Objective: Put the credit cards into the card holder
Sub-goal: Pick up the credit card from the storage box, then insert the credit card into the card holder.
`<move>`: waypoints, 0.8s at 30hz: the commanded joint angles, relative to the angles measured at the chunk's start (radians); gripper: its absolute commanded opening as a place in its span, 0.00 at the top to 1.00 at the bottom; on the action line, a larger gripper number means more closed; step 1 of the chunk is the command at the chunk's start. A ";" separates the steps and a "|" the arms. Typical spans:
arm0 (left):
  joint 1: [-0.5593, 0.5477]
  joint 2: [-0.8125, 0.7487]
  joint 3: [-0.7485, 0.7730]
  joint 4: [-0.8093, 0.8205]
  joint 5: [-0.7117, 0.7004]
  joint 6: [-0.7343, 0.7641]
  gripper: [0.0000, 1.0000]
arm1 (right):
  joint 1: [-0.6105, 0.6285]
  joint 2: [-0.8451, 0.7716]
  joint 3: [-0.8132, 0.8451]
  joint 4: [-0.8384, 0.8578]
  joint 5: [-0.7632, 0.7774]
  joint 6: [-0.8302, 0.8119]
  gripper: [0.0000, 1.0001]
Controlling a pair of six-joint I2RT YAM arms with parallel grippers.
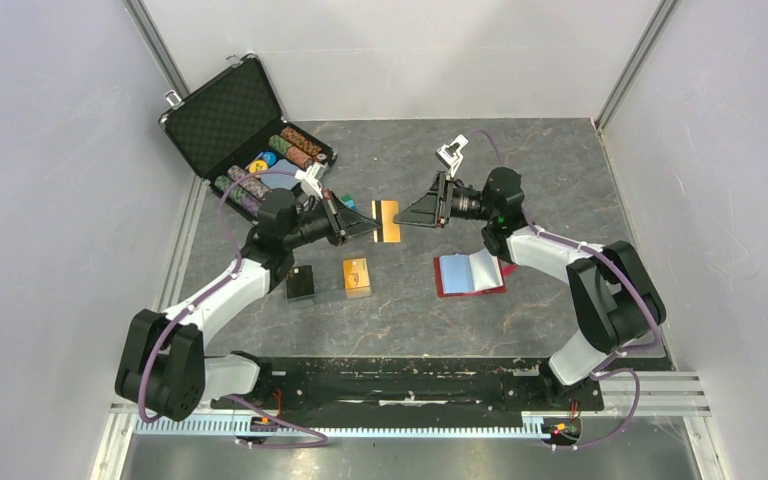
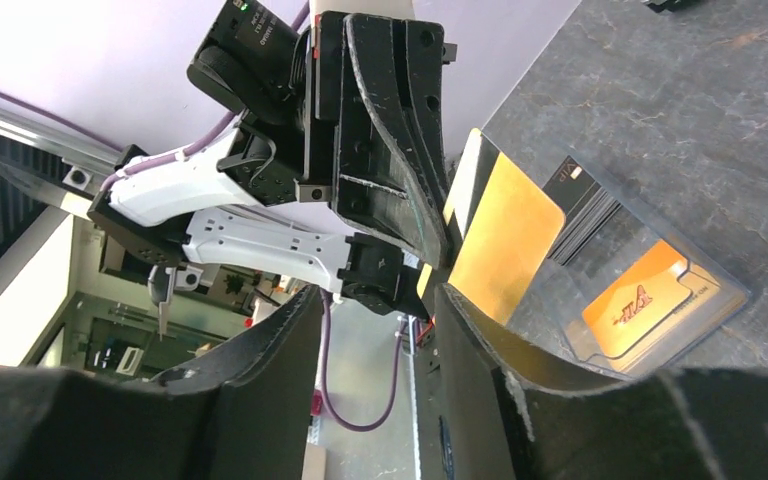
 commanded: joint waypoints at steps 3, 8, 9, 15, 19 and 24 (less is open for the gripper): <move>-0.029 0.007 -0.001 0.085 0.012 -0.050 0.98 | 0.001 0.014 0.021 0.077 -0.029 0.047 0.56; -0.029 -0.022 -0.003 0.048 -0.032 -0.031 0.98 | -0.011 -0.038 0.095 -0.427 0.072 -0.300 0.46; -0.030 -0.023 -0.003 0.047 -0.031 -0.030 0.98 | -0.014 -0.041 0.118 -0.498 0.089 -0.360 0.44; -0.038 -0.020 0.000 0.048 -0.014 -0.029 0.98 | -0.014 -0.031 0.122 -0.527 0.096 -0.368 0.38; -0.043 -0.023 -0.001 0.051 -0.015 -0.028 0.98 | -0.014 -0.023 0.120 -0.502 0.077 -0.344 0.38; -0.054 -0.007 0.004 0.071 -0.011 -0.036 0.98 | -0.014 -0.025 0.078 -0.361 0.050 -0.244 0.42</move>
